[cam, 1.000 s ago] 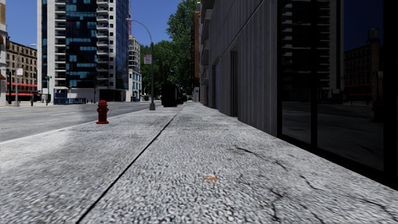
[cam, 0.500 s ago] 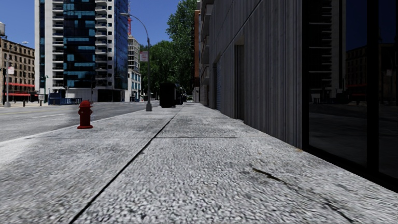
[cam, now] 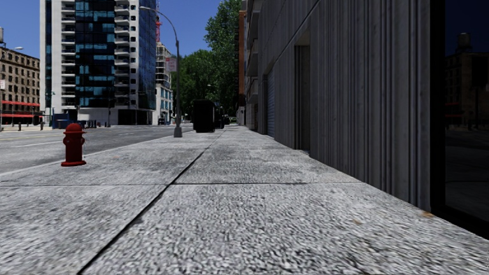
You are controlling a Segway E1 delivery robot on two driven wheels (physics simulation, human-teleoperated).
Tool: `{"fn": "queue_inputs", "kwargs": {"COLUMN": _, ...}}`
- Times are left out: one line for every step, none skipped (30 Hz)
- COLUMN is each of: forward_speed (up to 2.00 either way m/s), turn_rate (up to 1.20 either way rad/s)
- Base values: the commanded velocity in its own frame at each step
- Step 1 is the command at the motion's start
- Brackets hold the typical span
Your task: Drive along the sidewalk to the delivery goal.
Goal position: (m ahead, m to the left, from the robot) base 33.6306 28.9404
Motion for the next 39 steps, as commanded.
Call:
{"fn": "queue_inputs", "kwargs": {"forward_speed": 2.00, "turn_rate": 0.00}}
{"fn": "queue_inputs", "kwargs": {"forward_speed": 2.00, "turn_rate": 0.00}}
{"fn": "queue_inputs", "kwargs": {"forward_speed": 2.00, "turn_rate": 0.00}}
{"fn": "queue_inputs", "kwargs": {"forward_speed": 2.00, "turn_rate": 0.00}}
{"fn": "queue_inputs", "kwargs": {"forward_speed": 2.00, "turn_rate": 0.00}}
{"fn": "queue_inputs", "kwargs": {"forward_speed": 2.00, "turn_rate": 0.00}}
{"fn": "queue_inputs", "kwargs": {"forward_speed": 2.00, "turn_rate": 0.00}}
{"fn": "queue_inputs", "kwargs": {"forward_speed": 2.00, "turn_rate": 0.00}}
{"fn": "queue_inputs", "kwargs": {"forward_speed": 2.00, "turn_rate": 0.00}}
{"fn": "queue_inputs", "kwargs": {"forward_speed": 2.00, "turn_rate": 0.00}}
{"fn": "queue_inputs", "kwargs": {"forward_speed": 2.00, "turn_rate": 0.00}}
{"fn": "queue_inputs", "kwargs": {"forward_speed": 2.00, "turn_rate": 0.00}}
{"fn": "queue_inputs", "kwargs": {"forward_speed": 2.00, "turn_rate": 0.00}}
{"fn": "queue_inputs", "kwargs": {"forward_speed": 2.00, "turn_rate": 0.00}}
{"fn": "queue_inputs", "kwargs": {"forward_speed": 2.00, "turn_rate": 0.00}}
{"fn": "queue_inputs", "kwargs": {"forward_speed": 2.00, "turn_rate": 0.00}}
{"fn": "queue_inputs", "kwargs": {"forward_speed": 2.00, "turn_rate": 0.00}}
{"fn": "queue_inputs", "kwargs": {"forward_speed": 2.00, "turn_rate": 0.00}}
{"fn": "queue_inputs", "kwargs": {"forward_speed": 2.00, "turn_rate": 0.00}}
{"fn": "queue_inputs", "kwargs": {"forward_speed": 2.00, "turn_rate": 0.00}}
{"fn": "queue_inputs", "kwargs": {"forward_speed": 2.00, "turn_rate": 0.00}}
{"fn": "queue_inputs", "kwargs": {"forward_speed": 2.00, "turn_rate": 0.00}}
{"fn": "queue_inputs", "kwargs": {"forward_speed": 2.00, "turn_rate": 0.00}}
{"fn": "queue_inputs", "kwargs": {"forward_speed": 2.00, "turn_rate": 0.13}}
{"fn": "queue_inputs", "kwargs": {"forward_speed": 2.00, "turn_rate": 0.35}}
{"fn": "queue_inputs", "kwargs": {"forward_speed": 2.00, "turn_rate": 0.35}}
{"fn": "queue_inputs", "kwargs": {"forward_speed": 2.00, "turn_rate": 0.43}}
{"fn": "queue_inputs", "kwargs": {"forward_speed": 2.00, "turn_rate": 0.00}}
{"fn": "queue_inputs", "kwargs": {"forward_speed": 2.00, "turn_rate": 0.00}}
{"fn": "queue_inputs", "kwargs": {"forward_speed": 2.00, "turn_rate": 0.00}}
{"fn": "queue_inputs", "kwargs": {"forward_speed": 2.00, "turn_rate": 0.00}}
{"fn": "queue_inputs", "kwargs": {"forward_speed": 2.00, "turn_rate": 0.00}}
{"fn": "queue_inputs", "kwargs": {"forward_speed": 2.00, "turn_rate": 0.00}}
{"fn": "queue_inputs", "kwargs": {"forward_speed": 2.00, "turn_rate": 0.00}}
{"fn": "queue_inputs", "kwargs": {"forward_speed": 2.00, "turn_rate": 0.00}}
{"fn": "queue_inputs", "kwargs": {"forward_speed": 2.00, "turn_rate": 0.00}}
{"fn": "queue_inputs", "kwargs": {"forward_speed": 2.00, "turn_rate": 0.00}}
{"fn": "queue_inputs", "kwargs": {"forward_speed": 2.00, "turn_rate": 0.00}}
{"fn": "queue_inputs", "kwargs": {"forward_speed": 2.00, "turn_rate": 0.00}}
